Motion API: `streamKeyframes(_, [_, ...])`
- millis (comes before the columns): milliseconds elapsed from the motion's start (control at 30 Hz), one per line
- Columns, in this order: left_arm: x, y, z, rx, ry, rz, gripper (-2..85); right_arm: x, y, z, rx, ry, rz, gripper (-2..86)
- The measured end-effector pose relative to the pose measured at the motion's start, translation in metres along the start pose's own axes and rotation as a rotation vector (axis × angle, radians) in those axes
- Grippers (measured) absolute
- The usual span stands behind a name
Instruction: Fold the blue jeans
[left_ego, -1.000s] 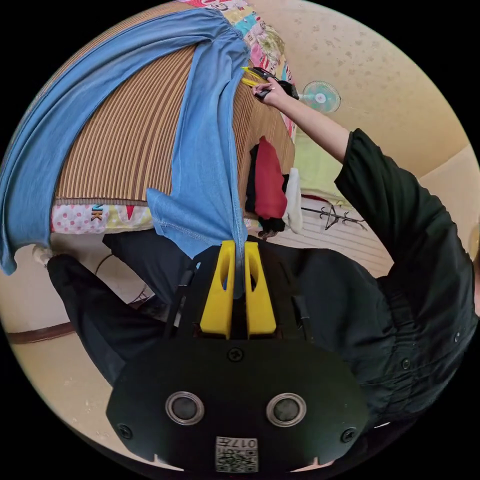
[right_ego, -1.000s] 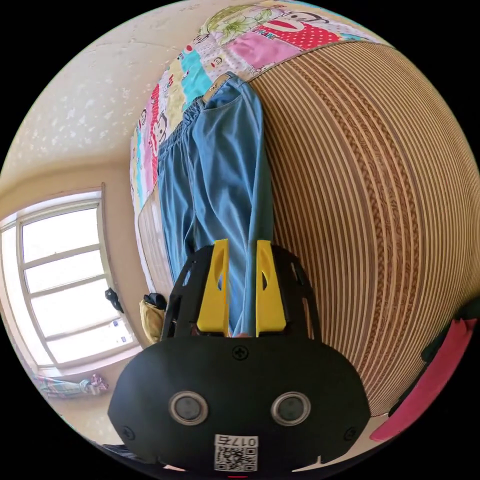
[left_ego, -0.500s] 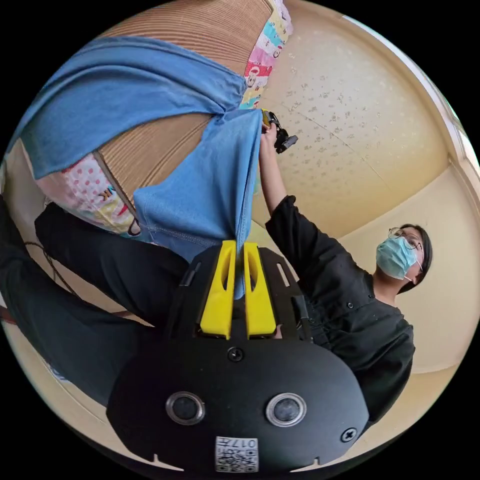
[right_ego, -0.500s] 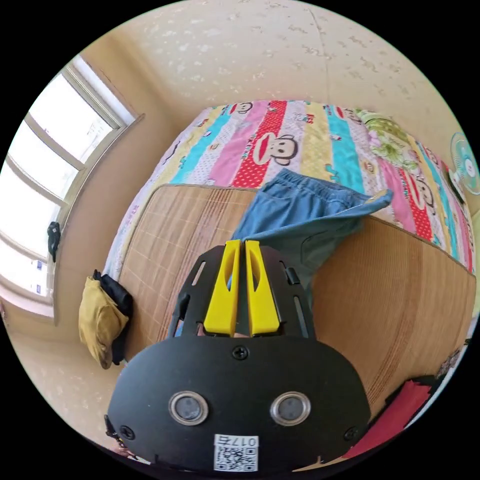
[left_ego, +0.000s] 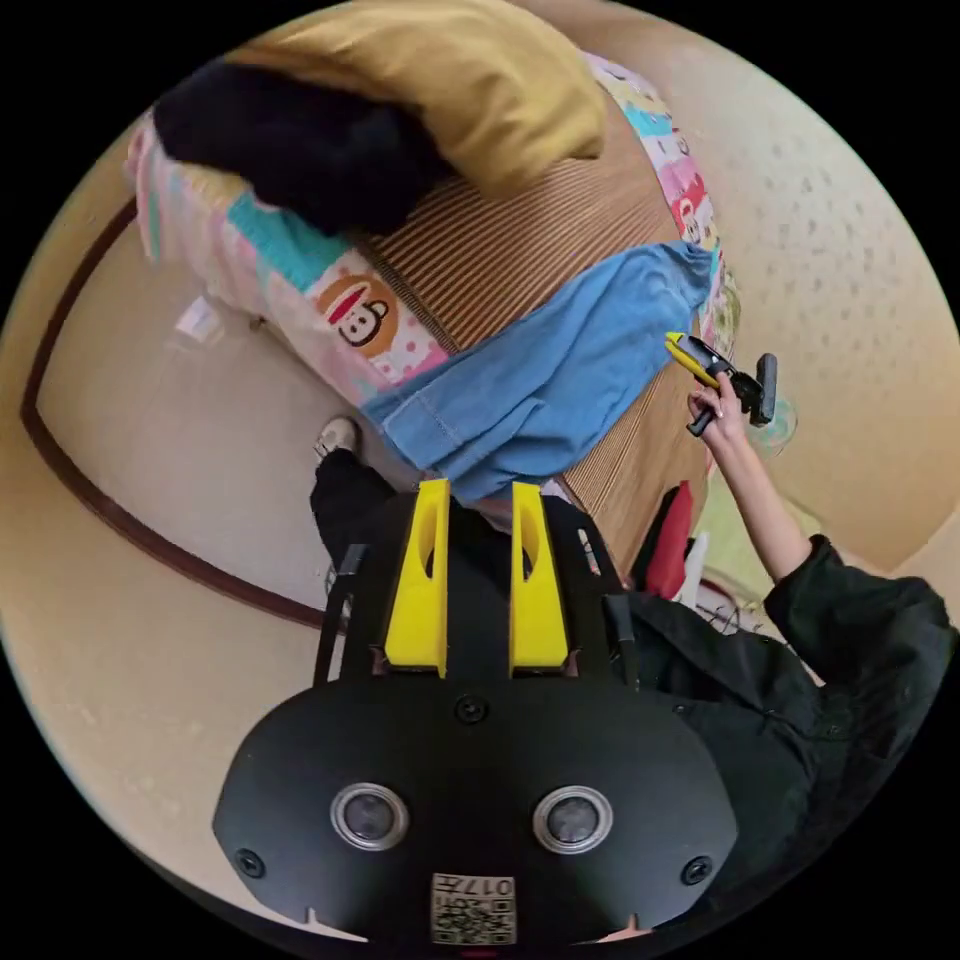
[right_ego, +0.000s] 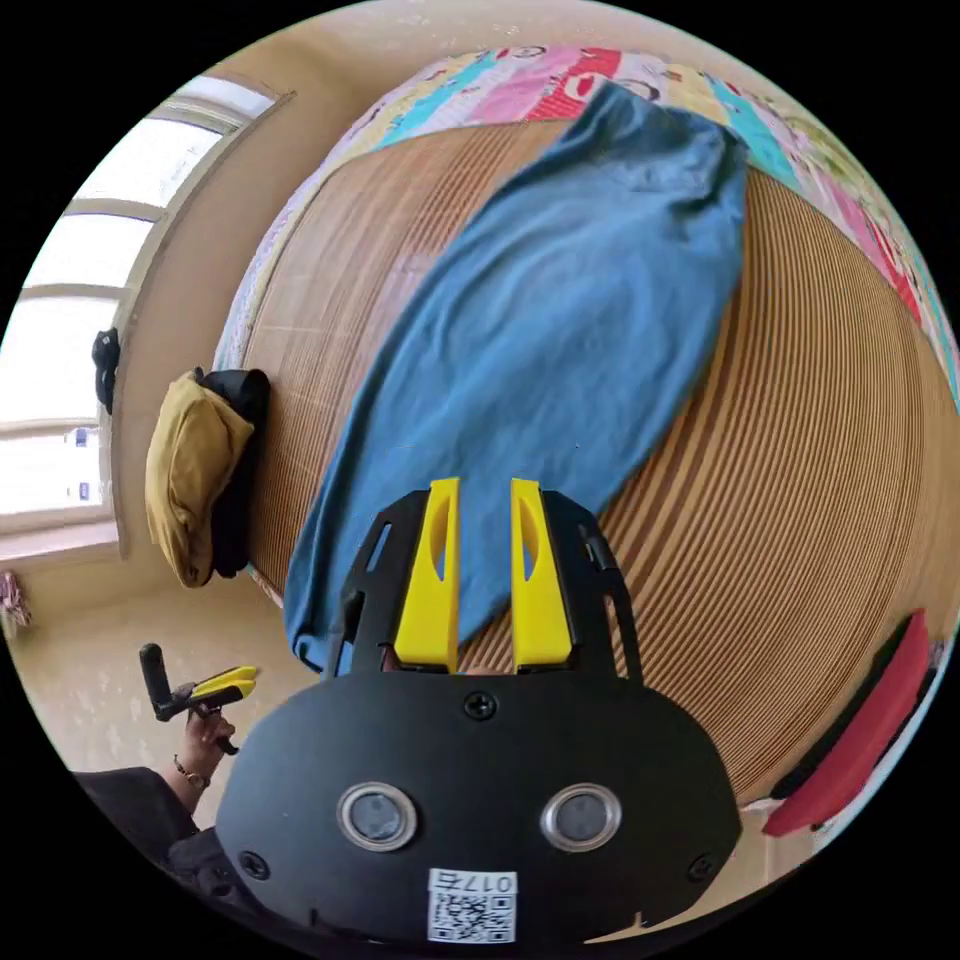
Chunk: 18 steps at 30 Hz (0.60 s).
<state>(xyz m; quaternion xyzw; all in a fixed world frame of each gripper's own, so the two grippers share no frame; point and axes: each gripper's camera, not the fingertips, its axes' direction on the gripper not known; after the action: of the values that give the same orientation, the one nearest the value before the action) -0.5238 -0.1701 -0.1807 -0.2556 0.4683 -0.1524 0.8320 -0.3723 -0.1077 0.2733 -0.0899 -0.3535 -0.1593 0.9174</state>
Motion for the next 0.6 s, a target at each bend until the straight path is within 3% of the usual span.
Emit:
streamKeyframes(133, [0.057,-0.047,0.021,-0.033,-0.091,0.229,11.2,0.025,0.091,0.028,-0.055,-0.156,0.173,10.8])
streamKeyframes(267, [0.117,-0.079,0.049,0.011,-0.367,0.472,12.2,-0.002,0.143,0.057,-0.056,-0.311,0.189,11.3])
streamKeyframes(400, [0.105,-0.112,0.108,-0.253,-0.318,0.422,10.9,-0.019,0.159,0.079,-0.096,-0.415,0.209,6.6])
streamKeyframes(600, [0.085,-0.076,0.116,-0.432,-0.112,0.451,0.9,0.002,0.197,0.044,-0.149,-0.433,0.069,3.4])
